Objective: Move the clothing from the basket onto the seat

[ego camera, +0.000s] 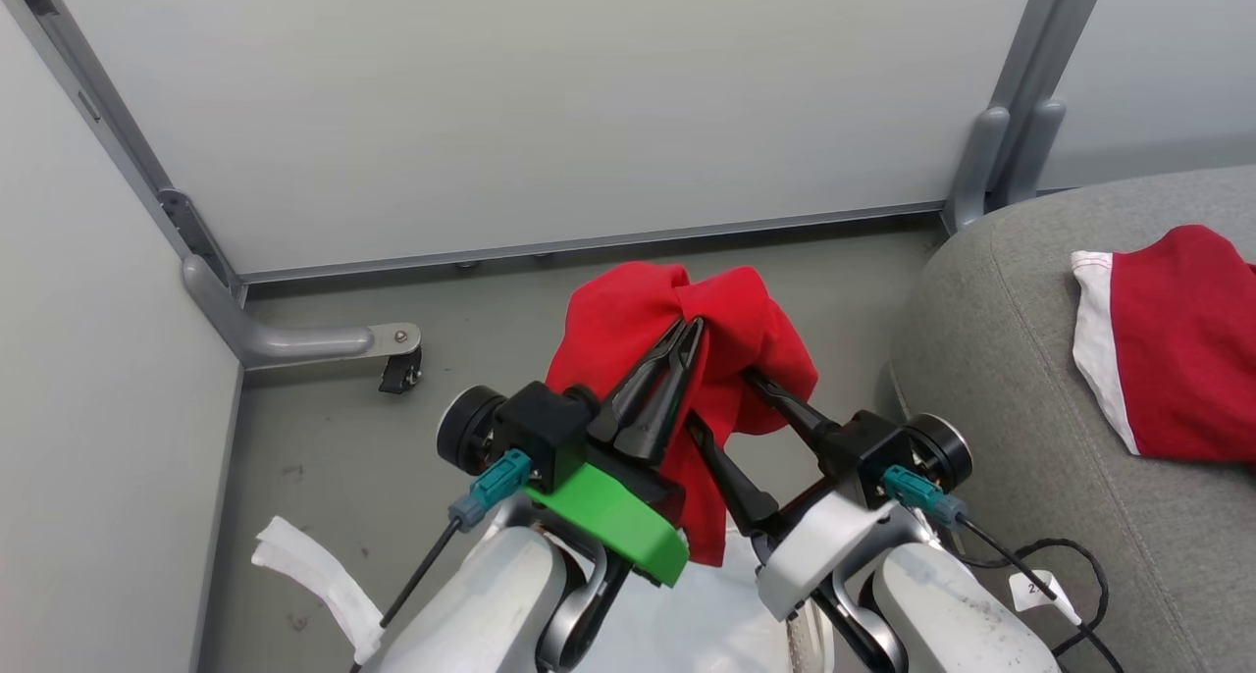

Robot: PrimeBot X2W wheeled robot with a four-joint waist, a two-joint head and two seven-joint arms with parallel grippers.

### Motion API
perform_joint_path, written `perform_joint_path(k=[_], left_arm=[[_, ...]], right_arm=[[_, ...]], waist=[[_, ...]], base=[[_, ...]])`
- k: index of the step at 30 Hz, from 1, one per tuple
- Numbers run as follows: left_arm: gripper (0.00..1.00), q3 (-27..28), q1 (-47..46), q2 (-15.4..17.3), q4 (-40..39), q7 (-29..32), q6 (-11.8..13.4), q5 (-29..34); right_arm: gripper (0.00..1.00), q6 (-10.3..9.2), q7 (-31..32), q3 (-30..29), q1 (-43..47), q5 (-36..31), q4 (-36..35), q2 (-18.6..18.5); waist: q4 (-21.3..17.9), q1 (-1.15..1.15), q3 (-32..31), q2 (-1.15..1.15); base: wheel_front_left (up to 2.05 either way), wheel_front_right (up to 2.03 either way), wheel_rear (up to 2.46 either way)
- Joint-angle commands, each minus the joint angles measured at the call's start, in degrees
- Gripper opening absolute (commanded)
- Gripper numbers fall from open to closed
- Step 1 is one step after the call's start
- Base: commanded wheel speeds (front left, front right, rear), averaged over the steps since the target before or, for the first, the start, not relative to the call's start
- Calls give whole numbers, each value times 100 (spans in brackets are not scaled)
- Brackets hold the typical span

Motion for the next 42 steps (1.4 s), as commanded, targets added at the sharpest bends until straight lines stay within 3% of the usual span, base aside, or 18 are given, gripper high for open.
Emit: perform_joint_path(k=[1,14,22,24,25,42], left_arm=[[0,-41,-106,1,-37,-20,-6,-49],[0,-446,-217,1,-167,-20,-30,-153],[0,-660,-243,1,-146,-20,-46,-210],[0,-675,-249,1,-136,-20,-49,-228],[0,-679,-251,1,-130,-19,-49,-236],[0,-656,-276,1,-80,-19,-26,-201]], right_arm=[[100,-6,-12,-9,29,-23,71,-22],[100,-6,-12,-11,-146,104,683,-22],[100,-6,-11,-129,-239,127,527,-22],[21,-6,-11,-135,-233,137,488,-23],[0,-6,-11,-143,-233,142,464,-23],[0,-6,-11,-295,-95,210,237,-22]], waist=[[30,0,-3,0],[307,0,16,0],[480,0,73,0],[492,0,84,0],[495,0,89,0],[374,0,160,0]], base=[[0,0,0],[0,0,0],[0,0,0],[0,0,0],[0,0,0],[0,0,0]])
